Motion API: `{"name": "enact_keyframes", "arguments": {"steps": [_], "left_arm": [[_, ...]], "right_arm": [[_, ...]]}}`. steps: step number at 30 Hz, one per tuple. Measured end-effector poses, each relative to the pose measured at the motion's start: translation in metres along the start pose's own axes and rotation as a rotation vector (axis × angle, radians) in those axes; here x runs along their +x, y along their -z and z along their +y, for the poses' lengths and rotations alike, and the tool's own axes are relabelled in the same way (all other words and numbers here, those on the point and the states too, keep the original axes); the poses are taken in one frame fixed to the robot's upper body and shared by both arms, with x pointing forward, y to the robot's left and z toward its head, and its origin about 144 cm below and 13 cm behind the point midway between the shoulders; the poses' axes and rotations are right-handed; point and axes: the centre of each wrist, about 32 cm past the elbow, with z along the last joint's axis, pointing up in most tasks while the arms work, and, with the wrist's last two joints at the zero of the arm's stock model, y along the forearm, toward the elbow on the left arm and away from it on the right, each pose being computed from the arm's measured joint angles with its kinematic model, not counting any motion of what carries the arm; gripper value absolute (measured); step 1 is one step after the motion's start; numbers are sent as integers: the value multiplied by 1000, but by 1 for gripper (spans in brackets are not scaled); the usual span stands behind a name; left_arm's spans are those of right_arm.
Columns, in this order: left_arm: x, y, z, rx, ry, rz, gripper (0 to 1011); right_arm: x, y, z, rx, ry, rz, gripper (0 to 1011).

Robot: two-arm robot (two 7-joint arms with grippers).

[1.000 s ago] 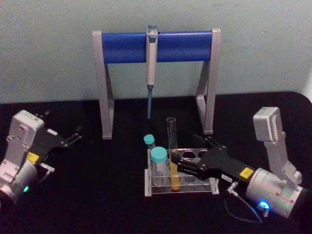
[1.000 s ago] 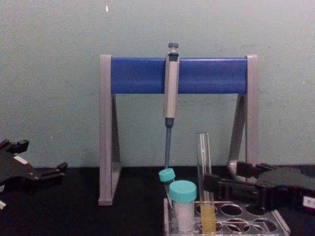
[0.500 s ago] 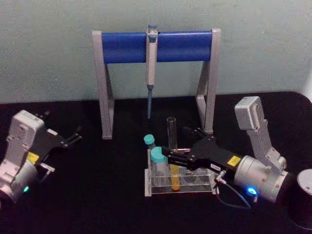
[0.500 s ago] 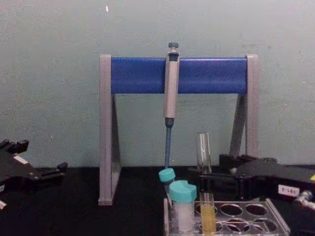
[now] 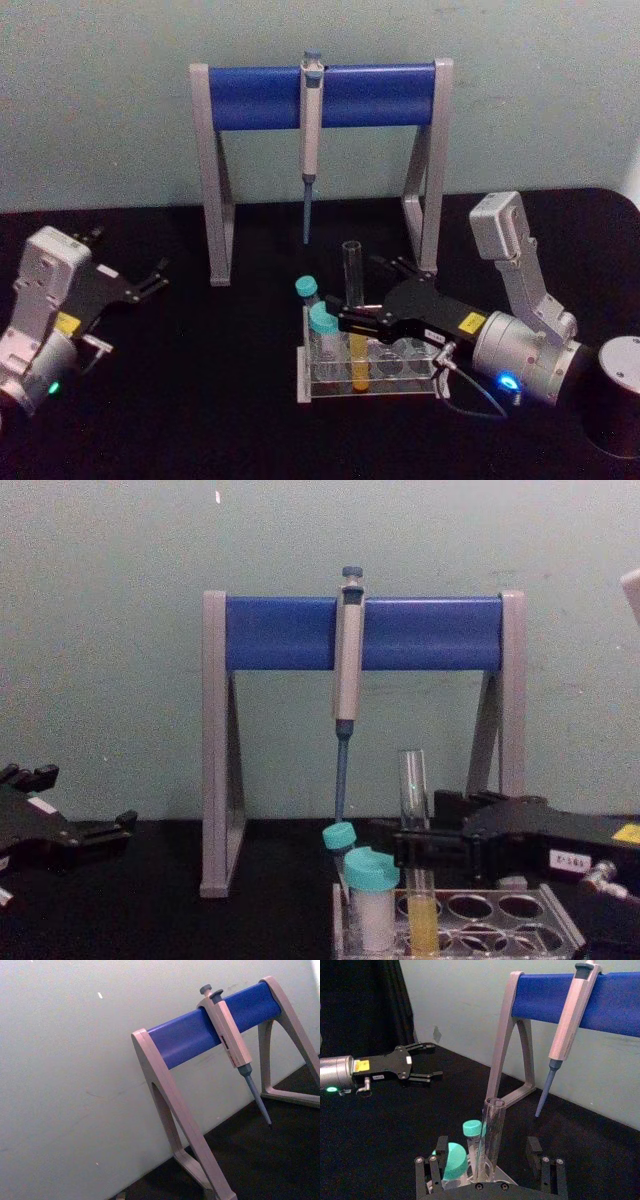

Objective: Pick up the test tube from the test tube rack, shake it, then place it back into the test tube rack.

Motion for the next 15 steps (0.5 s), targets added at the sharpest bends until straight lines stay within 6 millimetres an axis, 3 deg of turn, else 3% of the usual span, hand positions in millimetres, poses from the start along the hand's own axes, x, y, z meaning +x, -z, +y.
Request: {"name": "enact_keyframes", "arguments": {"steps": [15], "left_arm": [[0, 0, 0, 0, 0, 0, 1001]], "right_arm": [[1, 0, 2, 2, -5, -6, 1000]]}}
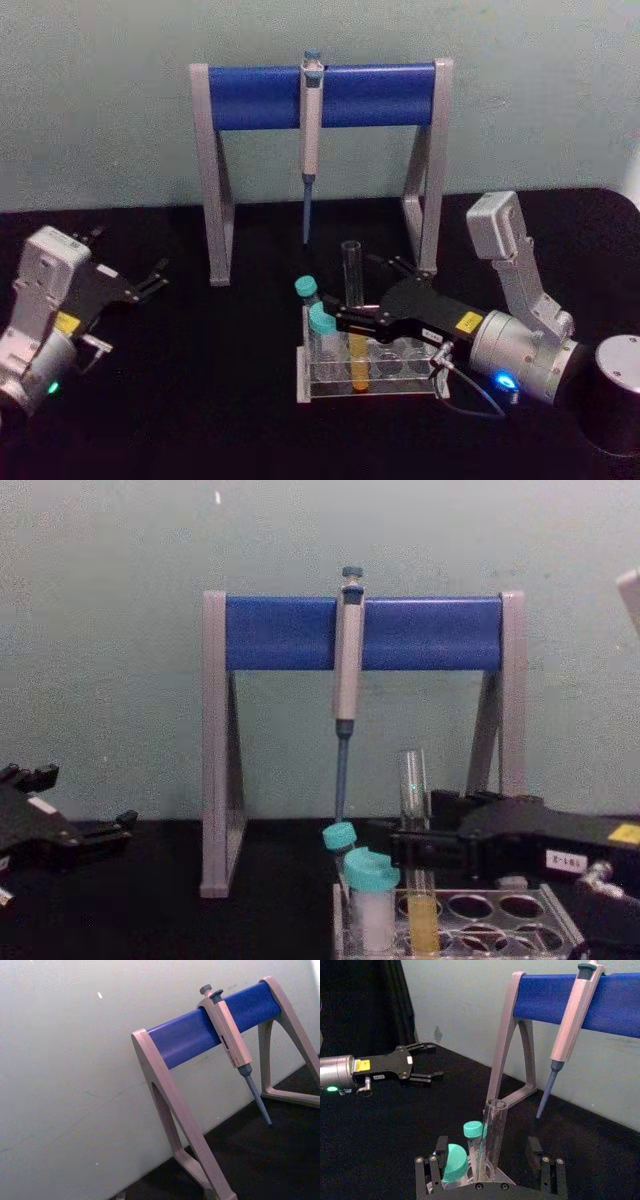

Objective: Pick up the test tube from the test tube rack, shake it, then place it back into the test tube rack.

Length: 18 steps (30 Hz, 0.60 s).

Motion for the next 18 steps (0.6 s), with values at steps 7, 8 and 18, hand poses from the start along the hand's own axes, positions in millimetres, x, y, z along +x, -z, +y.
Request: {"name": "enact_keyframes", "arguments": {"steps": [7, 8, 18], "left_arm": [[0, 0, 0, 0, 0, 0, 1001], [0, 0, 0, 0, 0, 0, 1001], [0, 0, 0, 0, 0, 0, 1001]], "right_arm": [[0, 0, 0, 0, 1, 1, 994], [0, 0, 0, 0, 1, 1, 977], [0, 0, -1, 1, 3, 1, 731]]}}
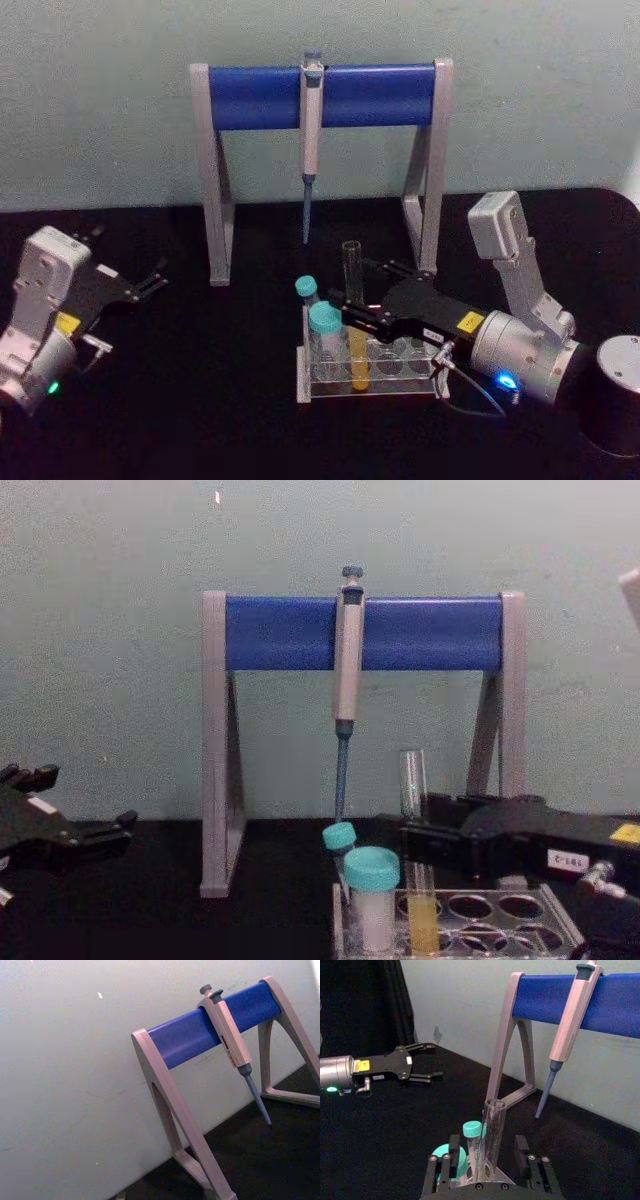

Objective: Pick up the test tube from the test tube rack, shake it, then place it back into the test tube rack.

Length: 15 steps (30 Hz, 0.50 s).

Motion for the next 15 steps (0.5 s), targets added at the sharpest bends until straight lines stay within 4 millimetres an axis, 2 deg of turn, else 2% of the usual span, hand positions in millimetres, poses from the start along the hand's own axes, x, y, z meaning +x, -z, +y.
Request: {"name": "enact_keyframes", "arguments": {"steps": [8, 10, 11, 15], "left_arm": [[0, 0, 0, 0, 0, 0, 1001], [0, 0, 0, 0, 0, 0, 1001], [0, 0, 0, 0, 0, 0, 1001], [0, 0, 0, 0, 0, 0, 1001]], "right_arm": [[0, 0, 0, 0, 0, 1, 479], [0, 0, 0, 0, 0, 1, 383], [0, 0, 0, 0, 0, 1, 383], [0, 0, 0, 1, 0, 2, 247]]}}
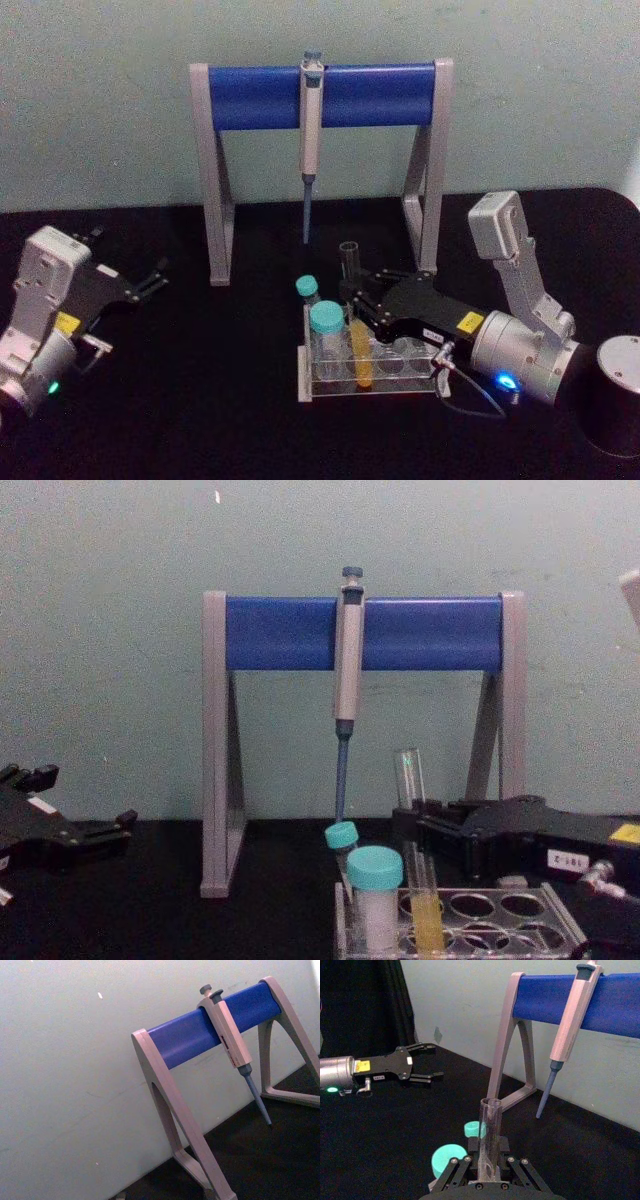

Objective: Pick up the test tube from the test tube rack, shake it, then place it back into the test tube rack.

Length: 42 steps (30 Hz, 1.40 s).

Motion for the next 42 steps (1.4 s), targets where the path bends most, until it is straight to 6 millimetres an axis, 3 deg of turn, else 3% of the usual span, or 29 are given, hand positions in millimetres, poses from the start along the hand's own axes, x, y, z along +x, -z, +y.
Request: {"name": "enact_keyframes", "arguments": {"steps": [24, 42], "left_arm": [[0, 0, 0, 0, 0, 0, 1001], [0, 0, 0, 0, 0, 0, 1002]], "right_arm": [[0, 1, -1, 14, 1, -9, 229], [-12, 15, -16, 129, -2, -35, 229]]}}
